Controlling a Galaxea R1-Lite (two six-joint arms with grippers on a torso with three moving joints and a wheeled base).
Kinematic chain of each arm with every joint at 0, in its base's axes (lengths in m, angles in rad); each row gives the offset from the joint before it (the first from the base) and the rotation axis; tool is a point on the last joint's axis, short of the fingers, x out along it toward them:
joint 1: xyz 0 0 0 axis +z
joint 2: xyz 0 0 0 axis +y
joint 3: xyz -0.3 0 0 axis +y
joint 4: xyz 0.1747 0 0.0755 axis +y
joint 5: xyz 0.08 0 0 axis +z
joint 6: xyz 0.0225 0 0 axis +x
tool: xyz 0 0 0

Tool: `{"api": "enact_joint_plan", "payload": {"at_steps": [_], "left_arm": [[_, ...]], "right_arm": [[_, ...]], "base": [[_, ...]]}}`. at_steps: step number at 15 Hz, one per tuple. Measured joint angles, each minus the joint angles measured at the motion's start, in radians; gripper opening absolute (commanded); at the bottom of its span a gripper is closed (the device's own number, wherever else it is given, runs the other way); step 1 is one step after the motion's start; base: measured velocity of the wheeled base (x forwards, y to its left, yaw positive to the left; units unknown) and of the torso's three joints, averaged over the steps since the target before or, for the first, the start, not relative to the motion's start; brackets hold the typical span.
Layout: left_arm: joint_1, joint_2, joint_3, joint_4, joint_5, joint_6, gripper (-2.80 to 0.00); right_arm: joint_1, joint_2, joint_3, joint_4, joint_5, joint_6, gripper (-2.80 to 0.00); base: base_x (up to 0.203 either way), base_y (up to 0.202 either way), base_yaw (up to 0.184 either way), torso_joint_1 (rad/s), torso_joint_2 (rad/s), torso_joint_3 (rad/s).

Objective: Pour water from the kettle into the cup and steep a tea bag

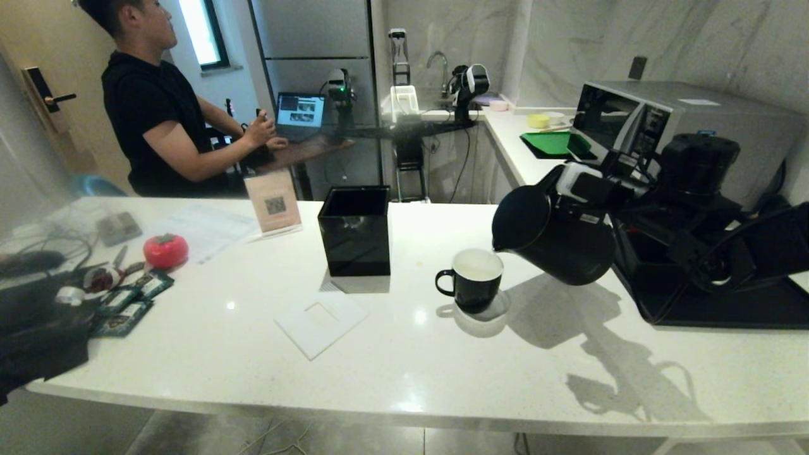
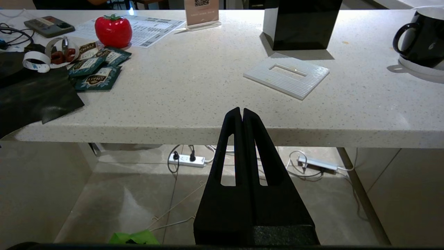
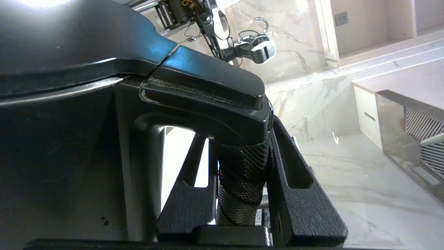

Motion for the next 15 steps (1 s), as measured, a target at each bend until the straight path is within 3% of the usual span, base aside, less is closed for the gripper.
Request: {"api": "enact_joint_plan", "payload": {"at_steps": [8, 15], "left_arm": [[0.0, 0.0, 0.0, 0.0, 0.0, 0.0, -2.8], [0.0, 0.0, 0.0, 0.0, 0.0, 0.001, -2.8]], "right_arm": [[0.0, -0.015, 0.0, 0.04, -0.001, 0.072, -2.8], [-0.014, -0.033, 0.003, 0.095, -0.021, 0.205, -2.8]], "base": [[0.0, 0.0, 0.0, 0.0, 0.0, 0.0], [0.0, 0.0, 0.0, 0.0, 0.0, 0.0]]}}
